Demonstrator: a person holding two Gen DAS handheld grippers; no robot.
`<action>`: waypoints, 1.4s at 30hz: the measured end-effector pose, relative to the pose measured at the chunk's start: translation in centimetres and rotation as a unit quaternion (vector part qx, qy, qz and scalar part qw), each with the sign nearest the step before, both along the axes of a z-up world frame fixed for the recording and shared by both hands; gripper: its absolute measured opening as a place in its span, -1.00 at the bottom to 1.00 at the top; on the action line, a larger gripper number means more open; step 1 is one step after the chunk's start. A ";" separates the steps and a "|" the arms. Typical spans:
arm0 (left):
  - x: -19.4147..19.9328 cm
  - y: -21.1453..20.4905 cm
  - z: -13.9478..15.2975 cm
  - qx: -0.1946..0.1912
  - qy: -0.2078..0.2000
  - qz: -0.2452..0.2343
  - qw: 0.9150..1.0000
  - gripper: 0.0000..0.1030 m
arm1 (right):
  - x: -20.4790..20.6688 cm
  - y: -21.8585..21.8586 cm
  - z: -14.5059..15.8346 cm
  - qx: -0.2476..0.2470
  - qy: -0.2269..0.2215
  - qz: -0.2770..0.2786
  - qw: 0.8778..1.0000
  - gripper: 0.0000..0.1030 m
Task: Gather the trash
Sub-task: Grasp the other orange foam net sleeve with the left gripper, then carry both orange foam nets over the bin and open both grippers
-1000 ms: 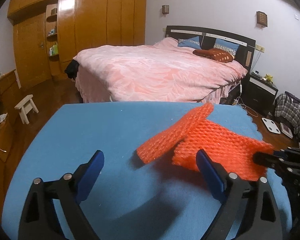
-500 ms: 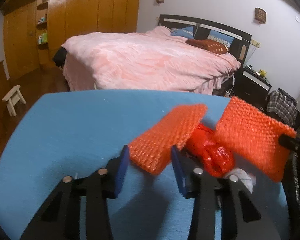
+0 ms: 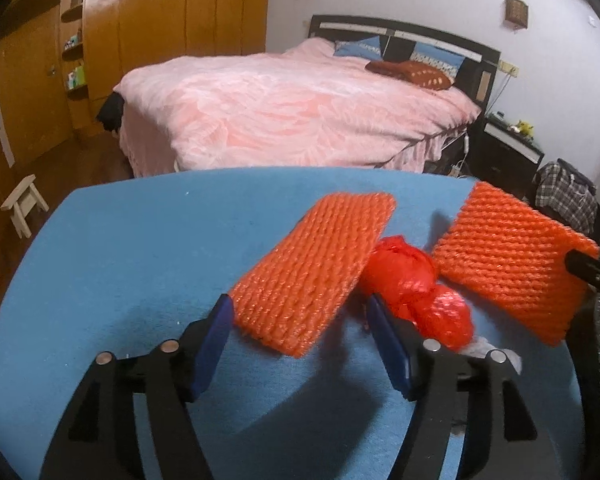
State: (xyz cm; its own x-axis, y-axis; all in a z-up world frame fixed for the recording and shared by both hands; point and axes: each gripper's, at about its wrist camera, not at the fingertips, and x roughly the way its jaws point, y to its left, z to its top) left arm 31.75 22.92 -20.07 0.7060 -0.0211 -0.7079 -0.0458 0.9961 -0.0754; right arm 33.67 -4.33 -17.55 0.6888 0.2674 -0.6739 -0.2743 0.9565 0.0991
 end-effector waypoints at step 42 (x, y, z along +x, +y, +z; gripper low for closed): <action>-11.5 -5.9 10.7 -0.048 -0.070 -0.006 0.996 -0.77 | -9.9 -3.5 9.0 0.041 -0.064 -0.001 0.997 -0.71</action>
